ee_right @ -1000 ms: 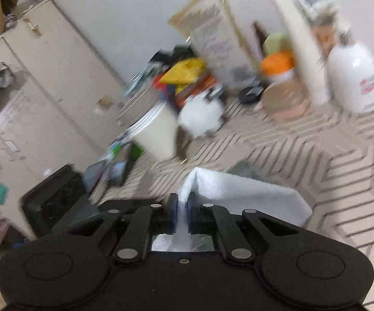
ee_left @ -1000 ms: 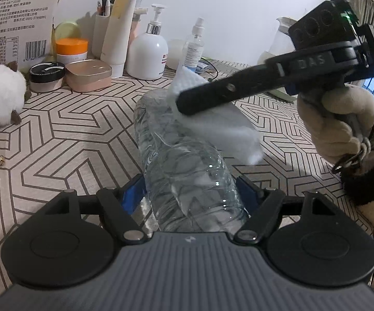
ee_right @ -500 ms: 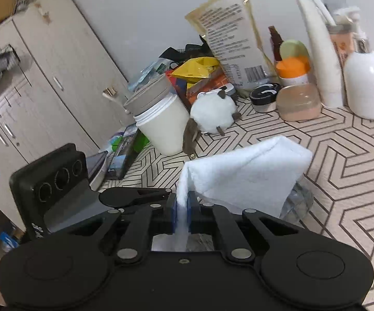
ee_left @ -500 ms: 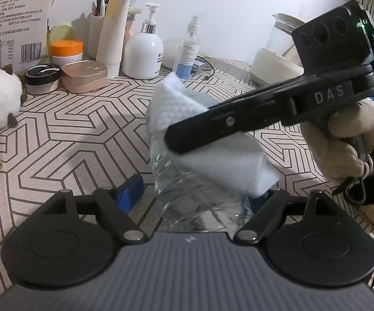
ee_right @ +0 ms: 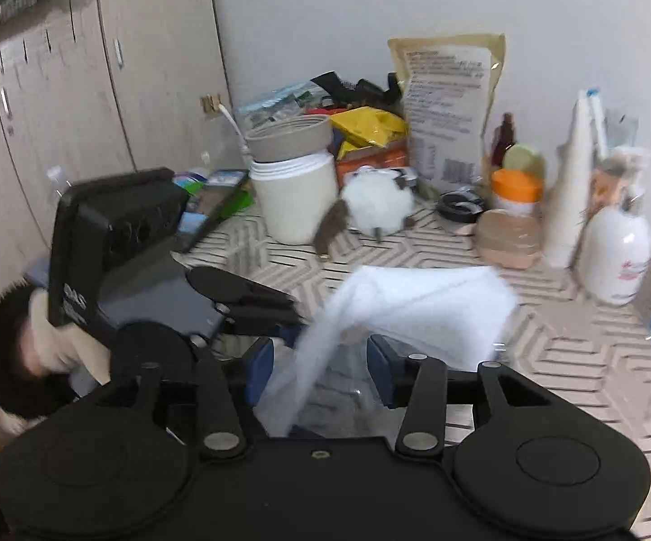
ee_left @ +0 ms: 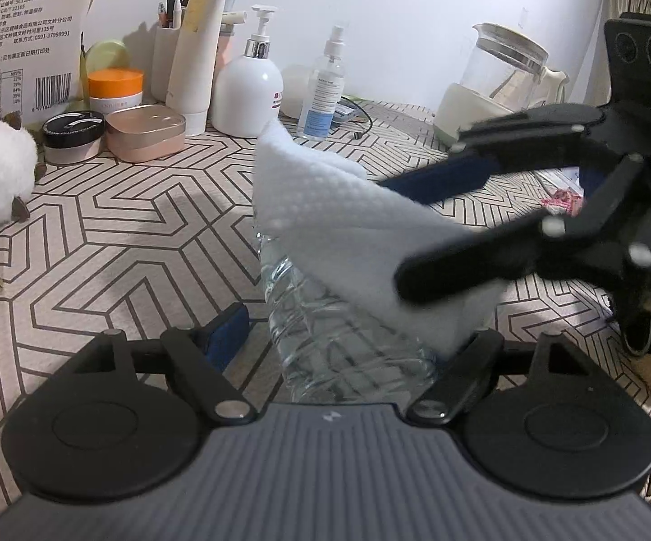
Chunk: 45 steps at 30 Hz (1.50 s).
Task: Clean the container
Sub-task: 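Wipe the bottle's bottom end with the right tool's wipe, then lift the right tool with the wipe away from the bottle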
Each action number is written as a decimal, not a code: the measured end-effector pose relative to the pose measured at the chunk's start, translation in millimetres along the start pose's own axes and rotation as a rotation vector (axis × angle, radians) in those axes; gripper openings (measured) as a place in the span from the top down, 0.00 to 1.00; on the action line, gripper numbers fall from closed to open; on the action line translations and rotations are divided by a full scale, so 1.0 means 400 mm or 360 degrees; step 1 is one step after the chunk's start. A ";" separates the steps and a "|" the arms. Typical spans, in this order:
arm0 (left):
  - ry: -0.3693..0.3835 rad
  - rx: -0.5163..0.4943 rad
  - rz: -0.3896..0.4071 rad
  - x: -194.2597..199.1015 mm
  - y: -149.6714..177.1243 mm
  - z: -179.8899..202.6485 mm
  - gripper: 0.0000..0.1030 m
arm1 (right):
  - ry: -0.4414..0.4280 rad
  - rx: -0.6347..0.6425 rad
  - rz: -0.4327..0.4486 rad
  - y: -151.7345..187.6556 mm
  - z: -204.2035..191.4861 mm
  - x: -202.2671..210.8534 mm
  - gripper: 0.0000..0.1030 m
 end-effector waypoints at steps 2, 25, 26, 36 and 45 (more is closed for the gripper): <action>-0.0001 -0.0001 -0.0001 0.001 0.001 0.005 0.21 | 0.0046 0.0011 0.0036 -0.002 0.018 0.020 0.50; 0.0011 -0.0017 -0.0011 0.002 0.002 -0.001 0.17 | 0.0255 0.0328 0.0027 -0.047 0.031 -0.073 0.90; 0.0012 -0.0017 -0.0010 0.002 0.003 -0.001 0.17 | 0.0260 0.0347 -0.0003 -0.061 0.035 -0.078 0.89; 0.0026 -0.0004 -0.0010 -0.004 -0.004 -0.016 0.17 | -0.0012 0.0281 -0.0449 -0.193 0.136 -0.237 0.52; 0.0024 -0.0007 -0.0007 0.000 0.002 -0.008 0.17 | 0.0002 0.0169 -0.0605 -0.135 0.208 -0.341 0.43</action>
Point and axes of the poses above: each gripper's, at about its wrist camera, not at the fingertips, and x roughly against the way its jaws point, z to its right, y to its underside, the point moved 9 cm from there along -x, roughly the way its jaws point, and after that the axes turned 8 degrees about -z, right-handed, at the moved point
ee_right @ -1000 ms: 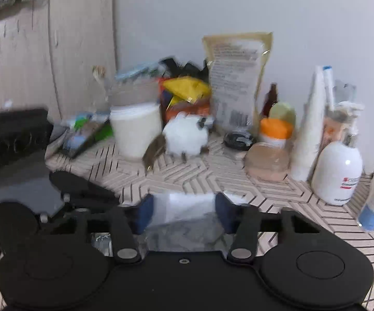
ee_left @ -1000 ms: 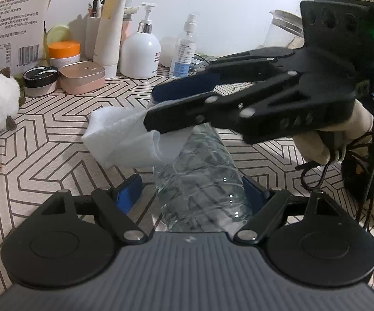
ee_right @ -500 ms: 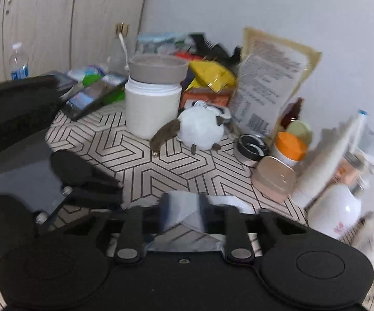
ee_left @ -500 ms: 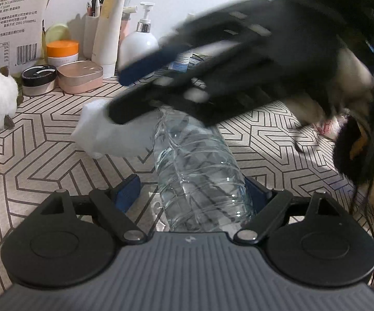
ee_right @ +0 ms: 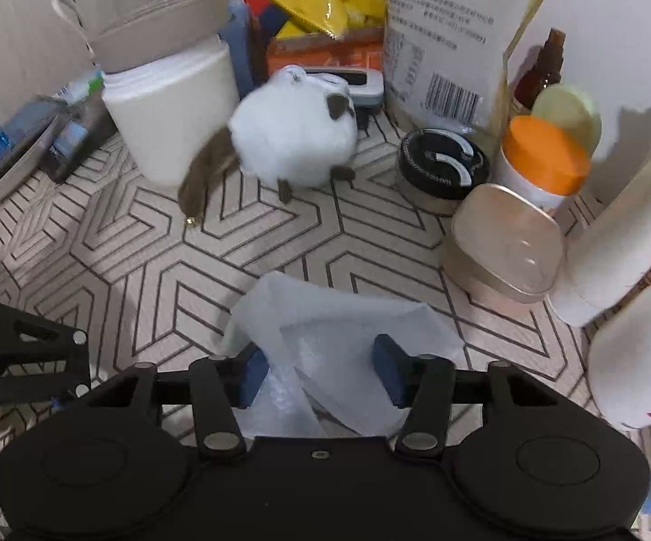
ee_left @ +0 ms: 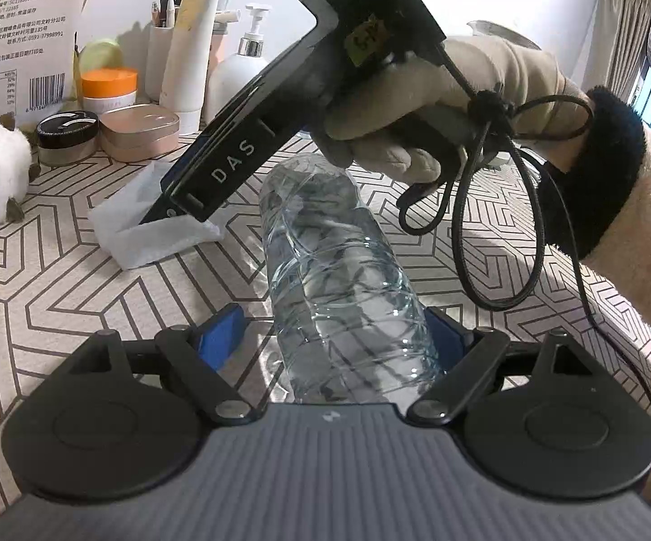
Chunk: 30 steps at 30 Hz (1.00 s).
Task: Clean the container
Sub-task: 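Lift the right tool with the wipe away from the bottle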
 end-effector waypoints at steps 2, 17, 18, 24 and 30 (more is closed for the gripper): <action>0.0005 0.0004 0.0001 0.001 0.000 0.000 0.17 | -0.0025 -0.0031 0.0022 0.005 0.005 0.004 0.43; 0.0018 0.0016 0.0006 0.005 -0.001 0.000 0.16 | 0.0148 0.0051 0.0151 0.088 -0.098 0.133 0.97; 0.0019 0.0014 0.0005 0.005 -0.002 0.000 0.16 | 0.0160 0.0023 0.0174 0.101 -0.100 0.165 0.97; -0.0008 0.0009 0.0010 0.006 -0.001 0.001 0.16 | 0.0190 -0.0159 0.0392 0.185 -0.122 0.345 0.97; -0.0006 0.0011 0.0012 0.005 -0.004 -0.004 0.16 | 0.0253 -0.0236 0.0456 0.248 -0.144 0.334 0.96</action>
Point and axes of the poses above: each gripper's, at about its wrist camera, not at the fingertips, and x roughly against the way its jaws point, z to its right, y to its underside, the point moved 9 cm from there along -x, roughly the way its jaws point, and after that the axes turned 8 degrees about -z, right-handed, at the moved point
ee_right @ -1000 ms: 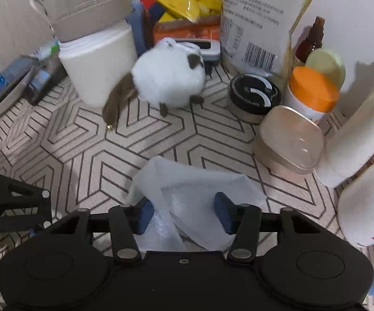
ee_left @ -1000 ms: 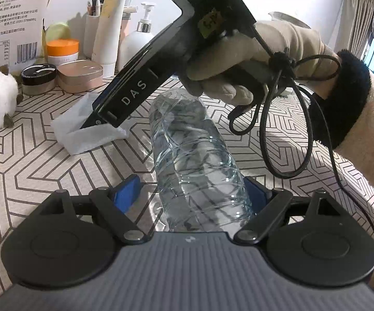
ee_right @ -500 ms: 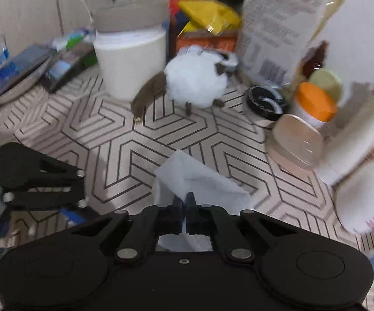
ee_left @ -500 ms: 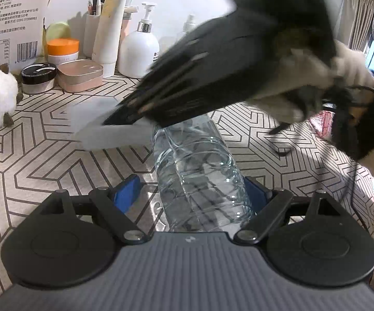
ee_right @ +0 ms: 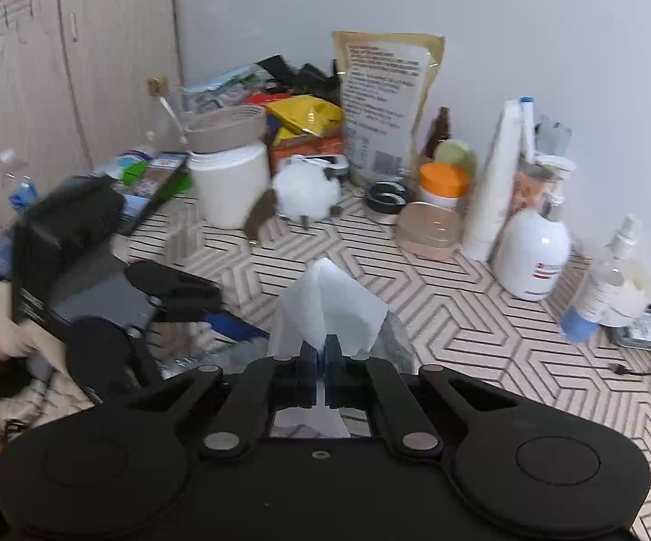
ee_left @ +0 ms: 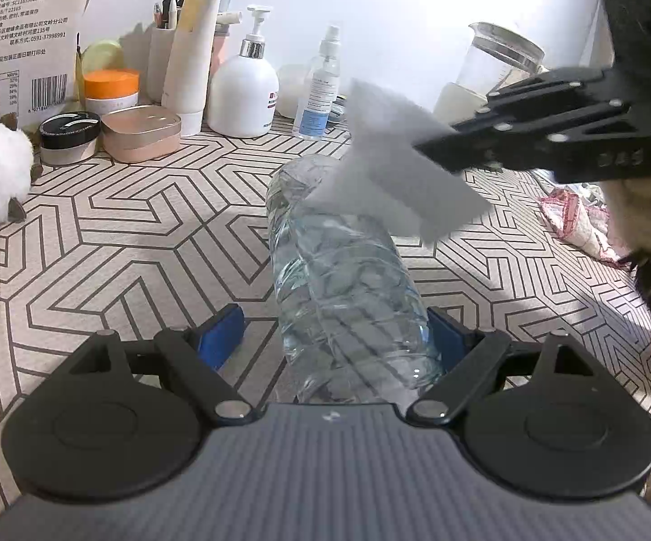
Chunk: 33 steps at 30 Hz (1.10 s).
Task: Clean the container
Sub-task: 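Lift the right tool with the wipe away from the bottle, then rub the wipe over the bottle's bottom end with the right tool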
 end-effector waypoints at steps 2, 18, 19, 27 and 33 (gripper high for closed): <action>0.0005 0.0002 0.0003 0.000 0.000 -0.001 0.16 | 0.0085 -0.0064 0.0189 -0.001 -0.006 -0.003 0.95; -0.0068 -0.0057 -0.0009 -0.004 0.002 0.009 0.19 | -0.0387 -0.0232 0.0327 0.064 -0.042 -0.055 0.98; -0.0071 -0.0058 -0.0008 -0.005 0.002 0.009 0.19 | -0.0321 -0.0224 0.0337 0.064 -0.037 -0.054 0.98; -0.0022 -0.0004 0.0009 -0.006 -0.005 0.000 0.19 | -0.0042 -0.0141 0.0354 0.014 -0.018 -0.099 0.88; -0.0023 -0.0012 0.0008 -0.004 -0.003 -0.005 0.19 | -0.0317 -0.0145 0.0336 0.056 -0.059 -0.068 0.86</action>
Point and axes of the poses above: each gripper's, at about its wrist camera, not at the fingertips, and x roughly against the way its jaws point, z to its right, y to its underside, the point moved 9 cm from there along -x, roughly the way its jaws point, and after that the axes turned 8 degrees about -z, right-handed, at the moved point
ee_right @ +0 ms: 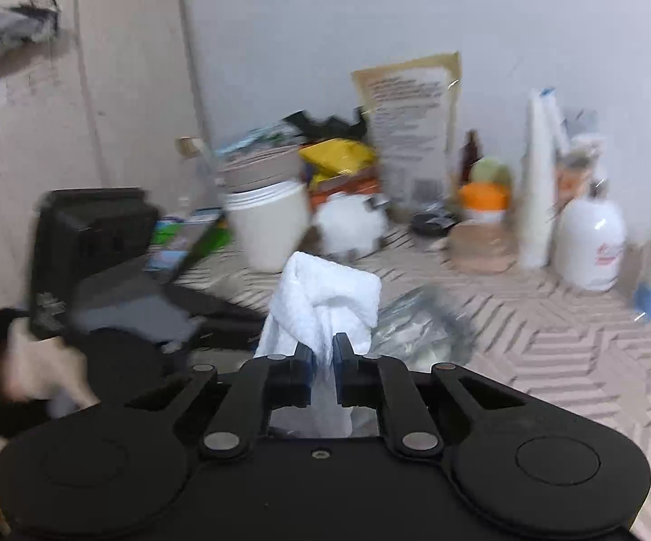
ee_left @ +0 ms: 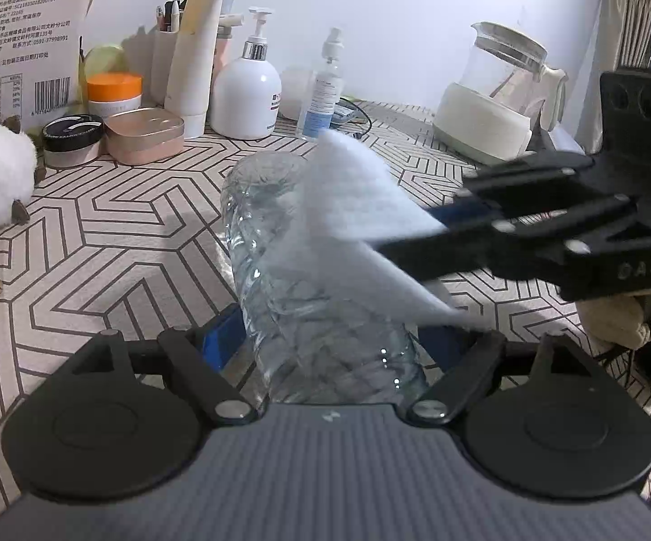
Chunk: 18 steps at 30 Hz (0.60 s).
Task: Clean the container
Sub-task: 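Rub the wipe over the bottle's bottom end with the right tool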
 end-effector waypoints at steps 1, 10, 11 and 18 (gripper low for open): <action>0.0001 0.0000 0.0001 0.000 0.000 -0.001 0.19 | -0.0035 -0.0011 -0.0009 0.005 0.002 0.003 0.86; 0.0000 0.0000 -0.0002 -0.002 0.000 -0.003 0.19 | 0.0141 -0.0134 -0.0064 0.025 0.105 -0.005 0.85; -0.0003 -0.0004 -0.0003 -0.002 0.000 -0.002 0.19 | 0.0155 -0.0156 -0.0062 0.024 0.116 -0.011 0.85; -0.0016 -0.0020 -0.0005 -0.007 0.001 0.018 0.19 | 0.0188 -0.0119 -0.0030 0.012 0.102 -0.020 0.86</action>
Point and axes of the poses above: each gripper's, at about its wrist camera, not at the fingertips, and x roughly against the way its jaws point, z to its right, y to its underside, the point moved 9 cm from there along -x, roughly the way its jaws point, and after that the axes turned 8 degrees about -z, right-handed, at the moved point
